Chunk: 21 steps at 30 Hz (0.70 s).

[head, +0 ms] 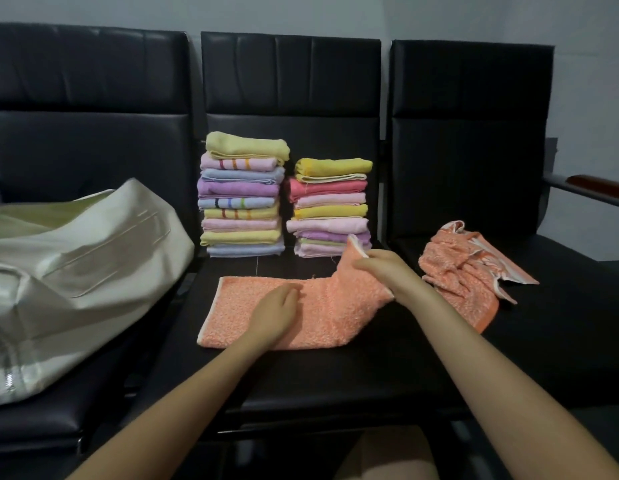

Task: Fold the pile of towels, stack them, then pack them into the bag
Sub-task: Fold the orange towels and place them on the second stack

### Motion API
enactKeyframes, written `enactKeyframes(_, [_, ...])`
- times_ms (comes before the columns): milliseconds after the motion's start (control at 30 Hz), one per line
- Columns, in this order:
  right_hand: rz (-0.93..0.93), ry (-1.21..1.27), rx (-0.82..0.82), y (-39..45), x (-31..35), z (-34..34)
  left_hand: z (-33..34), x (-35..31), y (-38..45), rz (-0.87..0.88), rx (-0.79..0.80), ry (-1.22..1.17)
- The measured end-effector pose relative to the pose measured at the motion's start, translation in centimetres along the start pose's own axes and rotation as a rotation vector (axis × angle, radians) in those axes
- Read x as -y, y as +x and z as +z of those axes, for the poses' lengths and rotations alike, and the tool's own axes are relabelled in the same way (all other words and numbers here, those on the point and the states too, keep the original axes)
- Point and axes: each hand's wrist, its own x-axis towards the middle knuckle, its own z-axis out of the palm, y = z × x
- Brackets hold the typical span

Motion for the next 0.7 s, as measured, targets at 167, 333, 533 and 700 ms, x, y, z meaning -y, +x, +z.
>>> enactKeyframes(167, [-0.056,-0.051,0.329,-1.2,-1.0,5.2,-1.5,-0.7,-0.6,-0.160,-0.071,-0.423])
enactKeyframes(333, [-0.441,-0.393,0.004,-1.3,-4.6,6.8,-1.9,-1.1,0.5,-0.268,0.042,-0.427])
enactKeyframes(533, [-0.269,-0.616,0.150,-0.5,-6.7,7.2,-2.6,-0.5,1.2,-0.127,0.090,0.018])
enactKeyframes(700, [-0.209,-0.607,0.089,-0.5,-6.7,7.5,-1.3,1.6,-0.3,0.012,0.055,0.473])
